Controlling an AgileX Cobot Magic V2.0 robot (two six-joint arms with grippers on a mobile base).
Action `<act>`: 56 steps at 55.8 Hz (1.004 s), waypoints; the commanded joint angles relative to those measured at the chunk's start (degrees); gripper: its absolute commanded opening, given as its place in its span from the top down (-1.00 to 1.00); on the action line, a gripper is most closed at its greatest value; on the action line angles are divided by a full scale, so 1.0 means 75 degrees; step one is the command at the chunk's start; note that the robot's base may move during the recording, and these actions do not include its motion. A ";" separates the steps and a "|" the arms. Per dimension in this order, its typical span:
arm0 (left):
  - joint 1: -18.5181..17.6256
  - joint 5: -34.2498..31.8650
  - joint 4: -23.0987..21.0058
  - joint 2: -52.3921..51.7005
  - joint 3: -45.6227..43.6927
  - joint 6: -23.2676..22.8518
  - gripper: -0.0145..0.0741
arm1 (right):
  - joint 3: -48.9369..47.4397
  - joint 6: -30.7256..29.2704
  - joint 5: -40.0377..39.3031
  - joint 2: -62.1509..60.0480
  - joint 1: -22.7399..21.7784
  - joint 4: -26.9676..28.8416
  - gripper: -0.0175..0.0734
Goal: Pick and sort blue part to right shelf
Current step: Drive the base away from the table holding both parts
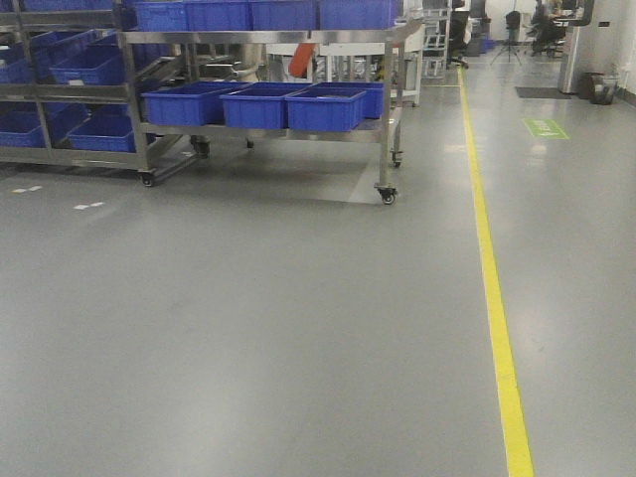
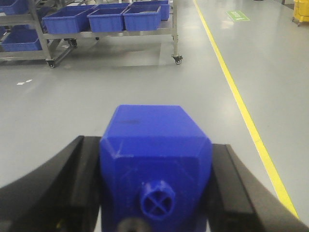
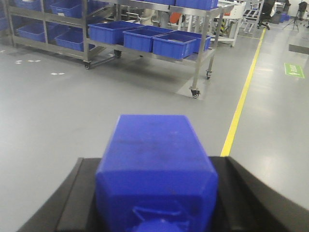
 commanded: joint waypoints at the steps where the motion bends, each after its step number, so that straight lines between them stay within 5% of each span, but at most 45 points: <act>1: -0.0030 -0.0686 0.0055 0.0134 -0.0216 -0.0099 -0.08 | -0.0198 -0.0060 -0.0726 0.0026 -0.0040 -0.0182 0.25; 56: -0.0030 -0.0686 0.0055 0.0134 -0.0216 -0.0099 -0.08 | -0.0198 -0.0060 -0.0726 0.0026 -0.0040 -0.0182 0.25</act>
